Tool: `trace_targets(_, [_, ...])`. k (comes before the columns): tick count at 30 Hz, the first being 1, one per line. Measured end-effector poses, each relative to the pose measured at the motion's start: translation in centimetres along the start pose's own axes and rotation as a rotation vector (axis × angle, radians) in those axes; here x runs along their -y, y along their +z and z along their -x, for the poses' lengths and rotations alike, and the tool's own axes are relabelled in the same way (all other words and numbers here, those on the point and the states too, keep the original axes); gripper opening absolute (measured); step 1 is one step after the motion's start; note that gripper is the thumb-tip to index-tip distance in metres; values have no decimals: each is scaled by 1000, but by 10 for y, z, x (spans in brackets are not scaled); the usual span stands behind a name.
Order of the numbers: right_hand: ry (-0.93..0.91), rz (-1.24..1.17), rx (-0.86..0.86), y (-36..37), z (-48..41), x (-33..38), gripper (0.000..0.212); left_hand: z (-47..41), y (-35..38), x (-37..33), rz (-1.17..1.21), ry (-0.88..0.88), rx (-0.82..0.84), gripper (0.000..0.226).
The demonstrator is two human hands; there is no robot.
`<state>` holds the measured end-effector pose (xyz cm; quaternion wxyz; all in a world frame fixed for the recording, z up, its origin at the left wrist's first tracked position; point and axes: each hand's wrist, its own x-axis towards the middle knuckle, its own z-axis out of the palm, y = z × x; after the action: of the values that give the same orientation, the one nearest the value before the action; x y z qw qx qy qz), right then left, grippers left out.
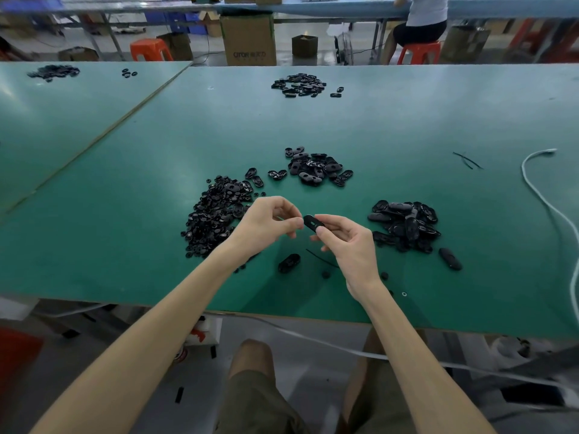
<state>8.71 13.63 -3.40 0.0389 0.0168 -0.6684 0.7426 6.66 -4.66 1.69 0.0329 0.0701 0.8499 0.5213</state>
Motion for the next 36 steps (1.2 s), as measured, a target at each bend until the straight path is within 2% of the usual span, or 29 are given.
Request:
trace_targets(11, [-4,-11,1,1,0,1,23,-3,10,2,26,-22,-20,10])
trace_targets(22, [-3,-38,-8,-1,0,0,19,4,11,2,249,-89,-52,9])
trace_targets(36, [-14,-41,1,-2,-2,-3,16,2,21,4,-125,29,-126,11])
